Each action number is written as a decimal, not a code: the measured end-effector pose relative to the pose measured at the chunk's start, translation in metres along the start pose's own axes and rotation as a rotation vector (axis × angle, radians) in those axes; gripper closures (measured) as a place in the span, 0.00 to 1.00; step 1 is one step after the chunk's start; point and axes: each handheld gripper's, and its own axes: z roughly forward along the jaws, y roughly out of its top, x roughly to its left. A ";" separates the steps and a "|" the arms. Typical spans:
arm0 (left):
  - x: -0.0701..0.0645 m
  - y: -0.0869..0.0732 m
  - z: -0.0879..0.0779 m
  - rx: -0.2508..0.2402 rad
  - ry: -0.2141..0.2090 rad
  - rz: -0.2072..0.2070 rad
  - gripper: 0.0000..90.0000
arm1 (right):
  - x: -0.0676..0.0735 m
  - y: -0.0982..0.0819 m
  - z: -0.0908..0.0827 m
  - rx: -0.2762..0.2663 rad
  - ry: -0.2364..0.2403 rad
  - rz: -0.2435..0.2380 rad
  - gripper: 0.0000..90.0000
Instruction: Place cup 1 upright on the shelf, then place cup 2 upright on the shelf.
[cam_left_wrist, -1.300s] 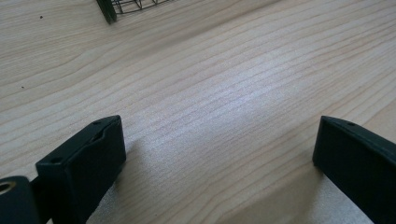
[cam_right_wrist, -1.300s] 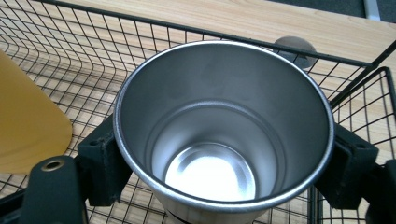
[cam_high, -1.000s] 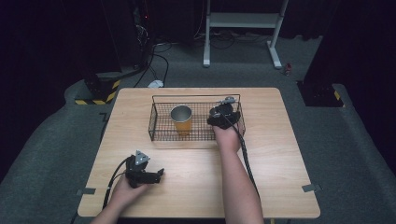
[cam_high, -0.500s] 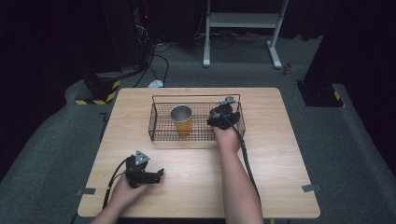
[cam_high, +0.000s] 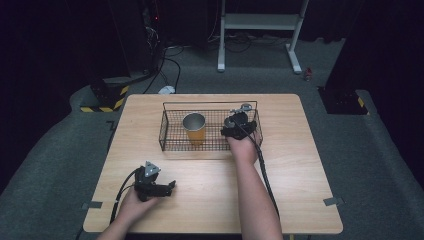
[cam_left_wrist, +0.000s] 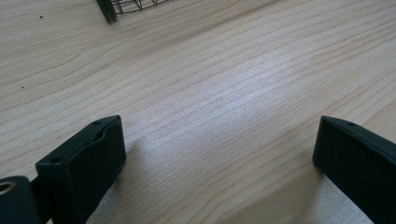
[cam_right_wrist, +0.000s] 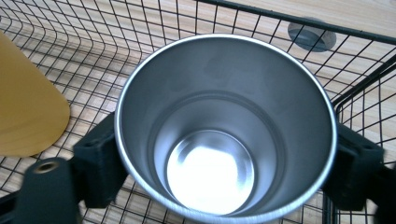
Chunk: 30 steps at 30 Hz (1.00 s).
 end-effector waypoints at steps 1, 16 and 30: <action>0.000 0.000 0.000 0.000 0.000 0.000 0.03 | 0.000 0.000 0.000 0.003 -0.004 0.001 0.14; -0.001 0.001 0.002 0.003 -0.002 -0.001 0.01 | -0.002 0.006 -0.029 -0.105 -0.015 -0.019 0.11; -0.001 0.002 0.002 0.005 -0.003 -0.003 0.01 | -0.012 -0.003 -0.072 -0.200 0.013 -0.027 0.11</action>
